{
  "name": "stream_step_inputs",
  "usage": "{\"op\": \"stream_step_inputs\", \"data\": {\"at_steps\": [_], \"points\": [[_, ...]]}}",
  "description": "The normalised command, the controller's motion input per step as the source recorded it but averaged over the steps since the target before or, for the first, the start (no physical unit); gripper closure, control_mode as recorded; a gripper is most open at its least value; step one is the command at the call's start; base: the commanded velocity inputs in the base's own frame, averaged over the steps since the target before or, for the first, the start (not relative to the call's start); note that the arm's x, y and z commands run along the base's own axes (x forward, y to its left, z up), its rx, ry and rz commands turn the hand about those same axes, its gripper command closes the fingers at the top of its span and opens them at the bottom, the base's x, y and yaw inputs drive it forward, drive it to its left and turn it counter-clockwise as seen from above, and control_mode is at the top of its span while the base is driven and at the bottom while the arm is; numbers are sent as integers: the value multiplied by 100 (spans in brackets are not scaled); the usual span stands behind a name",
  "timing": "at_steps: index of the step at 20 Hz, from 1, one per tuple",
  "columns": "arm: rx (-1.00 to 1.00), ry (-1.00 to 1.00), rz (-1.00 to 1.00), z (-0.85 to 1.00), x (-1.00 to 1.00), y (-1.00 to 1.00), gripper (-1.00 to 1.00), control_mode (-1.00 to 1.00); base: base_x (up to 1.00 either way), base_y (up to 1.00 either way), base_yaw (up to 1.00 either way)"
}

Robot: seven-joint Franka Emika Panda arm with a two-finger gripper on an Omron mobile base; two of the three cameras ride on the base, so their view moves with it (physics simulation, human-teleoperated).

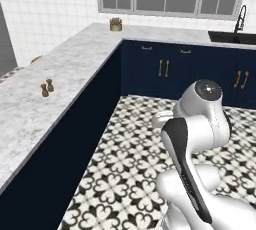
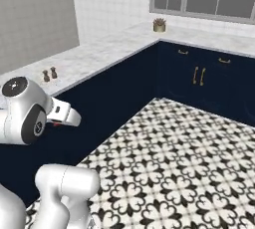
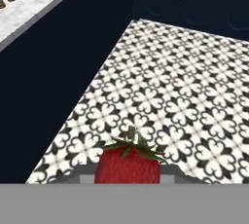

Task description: Take the strawberry from the fridge and place it on top of the pancake, located on the dining counter.

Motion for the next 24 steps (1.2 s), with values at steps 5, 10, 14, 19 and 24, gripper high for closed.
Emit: {"op": "stream_step_inputs", "data": {"at_steps": [5, 10, 14, 19, 24], "points": [[0, 0, 0, 0, 0, 0, 100, 100, -100, 75, 35], [0, 0, 0, 0, 0, 0, 100, 100, -98, 86, 36], [0, 0, 0, 0, 0, 0, 100, 100, -16, 100, 16], [0, 0, 0, 0, 0, 0, 100, 100, 15, 100, 0], [0, 0, 0, 0, 0, 0, 100, 100, 22, 100, -3]]}}
